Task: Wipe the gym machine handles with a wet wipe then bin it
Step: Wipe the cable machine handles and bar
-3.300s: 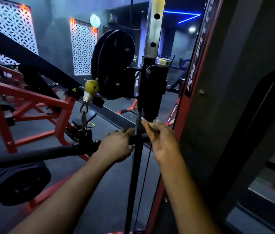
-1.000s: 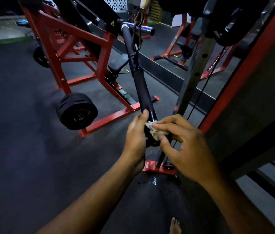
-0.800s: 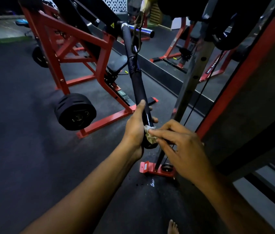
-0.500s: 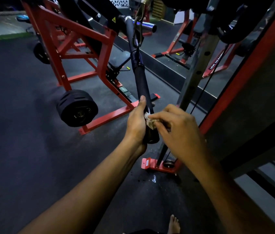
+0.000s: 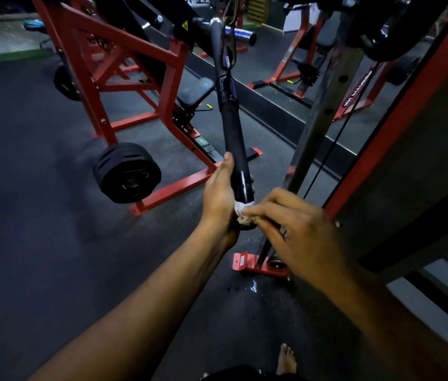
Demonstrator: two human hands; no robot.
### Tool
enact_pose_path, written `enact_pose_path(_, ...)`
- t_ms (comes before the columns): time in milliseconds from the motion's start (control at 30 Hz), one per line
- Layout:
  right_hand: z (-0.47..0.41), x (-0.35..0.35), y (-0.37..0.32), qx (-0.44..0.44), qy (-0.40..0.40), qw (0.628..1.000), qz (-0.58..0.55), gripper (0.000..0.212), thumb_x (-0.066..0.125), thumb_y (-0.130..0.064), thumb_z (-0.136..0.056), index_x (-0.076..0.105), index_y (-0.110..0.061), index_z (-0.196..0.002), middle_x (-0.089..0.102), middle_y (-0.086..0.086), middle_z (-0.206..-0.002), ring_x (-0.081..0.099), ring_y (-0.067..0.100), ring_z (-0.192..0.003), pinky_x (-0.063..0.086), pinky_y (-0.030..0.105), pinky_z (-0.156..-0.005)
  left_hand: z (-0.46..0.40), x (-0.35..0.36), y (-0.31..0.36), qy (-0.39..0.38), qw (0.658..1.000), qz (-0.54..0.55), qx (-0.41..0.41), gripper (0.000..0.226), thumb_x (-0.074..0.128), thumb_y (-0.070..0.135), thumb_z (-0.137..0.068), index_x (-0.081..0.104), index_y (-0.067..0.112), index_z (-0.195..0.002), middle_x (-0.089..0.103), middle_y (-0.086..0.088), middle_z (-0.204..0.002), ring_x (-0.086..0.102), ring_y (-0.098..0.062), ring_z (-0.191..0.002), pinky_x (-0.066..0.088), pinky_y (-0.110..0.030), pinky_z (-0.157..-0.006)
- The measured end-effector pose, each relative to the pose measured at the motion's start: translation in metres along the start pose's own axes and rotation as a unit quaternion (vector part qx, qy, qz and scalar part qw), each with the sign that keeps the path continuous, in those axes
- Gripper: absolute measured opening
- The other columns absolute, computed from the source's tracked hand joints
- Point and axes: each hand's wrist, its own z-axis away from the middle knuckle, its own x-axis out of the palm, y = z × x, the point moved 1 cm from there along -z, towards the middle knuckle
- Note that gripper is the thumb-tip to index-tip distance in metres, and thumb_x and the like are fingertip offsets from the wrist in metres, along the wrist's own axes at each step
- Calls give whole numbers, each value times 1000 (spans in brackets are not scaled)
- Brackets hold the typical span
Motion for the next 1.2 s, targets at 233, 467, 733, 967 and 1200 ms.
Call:
enact_pose_path(233,-31,3,1,37,54,998,13,24,55,-23,-94,70,-11,-108,62,2,-103,61,10,-90,57,20,-80,9,0,-7,8,1000,-1,-20,48,54,57,-98,65,11,-101,61,-5,-71,62,-17,-64,52,-31,-58)
enact_pose_path(467,-33,-1,19,-10,41,999,5,19,61,-18,-92,70,-13,-108,64,-1,-103,58,2,-88,58,22,-79,13,-4,-10,28,999,-19,12,49,47,52,-103,65,8,-109,63,-9,-81,61,-17,-67,51,-30,-61)
enact_pose_path(733,-29,-4,27,-76,-8,997,-2,24,59,-21,-94,70,-11,-113,63,2,-102,60,9,-86,57,23,-79,11,-7,-13,44,999,1,-14,50,53,56,-100,66,7,-106,61,-6,-75,61,-16,-65,50,-29,-58)
enact_pose_path(967,-66,8,48,-122,31,992,13,17,60,-12,-98,72,-8,-108,61,7,-93,59,22,-81,51,27,-77,22,8,-9,104,993,-54,33,40,50,48,-104,68,14,-95,64,-3,-66,59,-14,-55,45,-28,-49)
enact_pose_path(1200,-88,4,75,-149,55,986,-49,14,62,-10,-96,72,-6,-106,63,9,-95,63,22,-82,58,38,-72,28,20,-6,126,990,-56,28,48,45,49,-106,67,10,-90,63,-3,-65,54,-14,-52,40,-27,-47)
